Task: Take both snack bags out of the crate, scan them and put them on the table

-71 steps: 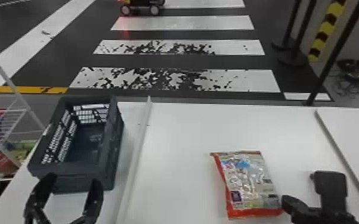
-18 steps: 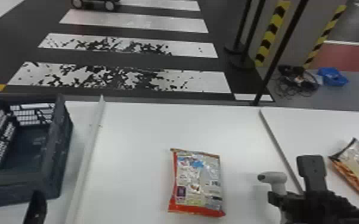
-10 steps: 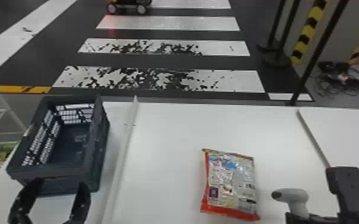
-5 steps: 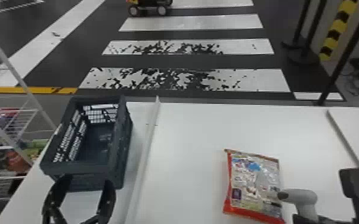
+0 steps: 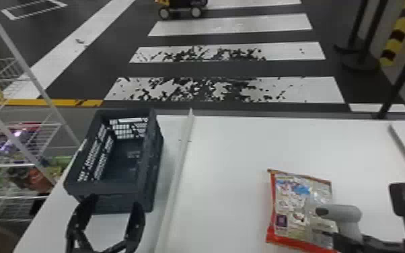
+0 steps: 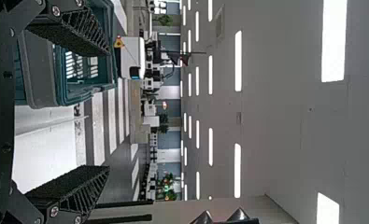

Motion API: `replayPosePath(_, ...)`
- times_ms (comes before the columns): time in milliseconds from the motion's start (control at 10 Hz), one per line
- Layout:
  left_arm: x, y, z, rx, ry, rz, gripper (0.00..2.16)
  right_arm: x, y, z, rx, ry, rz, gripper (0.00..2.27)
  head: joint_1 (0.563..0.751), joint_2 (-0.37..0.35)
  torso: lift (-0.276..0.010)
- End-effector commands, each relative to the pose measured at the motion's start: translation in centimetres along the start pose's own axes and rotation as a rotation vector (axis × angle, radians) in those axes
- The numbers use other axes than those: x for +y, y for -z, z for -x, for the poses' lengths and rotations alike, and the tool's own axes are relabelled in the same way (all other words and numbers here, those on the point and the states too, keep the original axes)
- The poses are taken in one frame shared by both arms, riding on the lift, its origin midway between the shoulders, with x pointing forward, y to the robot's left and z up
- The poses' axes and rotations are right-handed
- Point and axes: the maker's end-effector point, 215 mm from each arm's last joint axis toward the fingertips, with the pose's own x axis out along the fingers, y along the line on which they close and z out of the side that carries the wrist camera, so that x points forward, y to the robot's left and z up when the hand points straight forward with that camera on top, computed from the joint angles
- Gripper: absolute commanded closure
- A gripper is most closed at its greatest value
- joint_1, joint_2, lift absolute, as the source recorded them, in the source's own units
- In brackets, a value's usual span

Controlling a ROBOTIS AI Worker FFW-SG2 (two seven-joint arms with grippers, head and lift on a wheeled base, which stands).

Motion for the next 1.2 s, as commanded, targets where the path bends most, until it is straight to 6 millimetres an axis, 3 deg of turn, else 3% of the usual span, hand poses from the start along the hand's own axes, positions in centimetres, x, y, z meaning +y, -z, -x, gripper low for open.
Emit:
replayPosePath(0,0.0,0.0,0.0,0.000,-0.001,0.000,0.14,0.2,0.2,-0.4,0.009,-0.003,0.002,2.25,0.695,0.178,-0.094)
replayPosePath(700,0.2,0.2,-0.1,0.004,-0.004,0.000,0.14,0.2,0.6,-1.1,0.026,-0.004,0.001,2.25,0.695,0.186,-0.094)
replayPosePath(900,0.2,0.3,-0.1,0.004,-0.006,0.000,0.14,-1.6,0.1,-1.0,0.012,0.026,-0.006,2.25,0.695,0.182,-0.094)
replayPosePath(1100,0.2,0.3,-0.1,0.004,-0.004,0.000,0.14,-4.7,-0.6,-1.0,-0.018,0.074,-0.021,2.25,0.695,0.157,-0.094)
